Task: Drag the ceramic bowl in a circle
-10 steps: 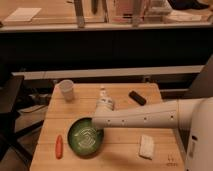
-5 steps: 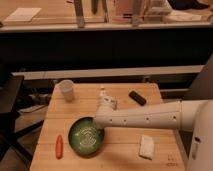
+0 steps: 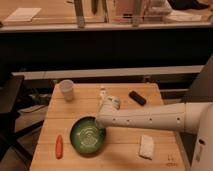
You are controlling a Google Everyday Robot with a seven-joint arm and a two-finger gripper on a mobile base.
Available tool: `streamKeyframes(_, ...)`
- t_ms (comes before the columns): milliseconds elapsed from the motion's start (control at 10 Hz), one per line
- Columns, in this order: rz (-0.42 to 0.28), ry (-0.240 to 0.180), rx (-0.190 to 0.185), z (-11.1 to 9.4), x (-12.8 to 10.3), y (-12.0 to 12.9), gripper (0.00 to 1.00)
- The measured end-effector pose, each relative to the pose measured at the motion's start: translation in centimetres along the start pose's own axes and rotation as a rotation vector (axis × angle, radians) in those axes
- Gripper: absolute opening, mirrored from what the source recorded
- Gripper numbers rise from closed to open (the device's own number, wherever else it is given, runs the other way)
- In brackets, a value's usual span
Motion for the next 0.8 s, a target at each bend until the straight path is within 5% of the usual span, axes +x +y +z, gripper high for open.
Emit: streamKeyframes(800, -0.024, 0.019, 0.019, -0.1, -0.5, 1.4, 0.0)
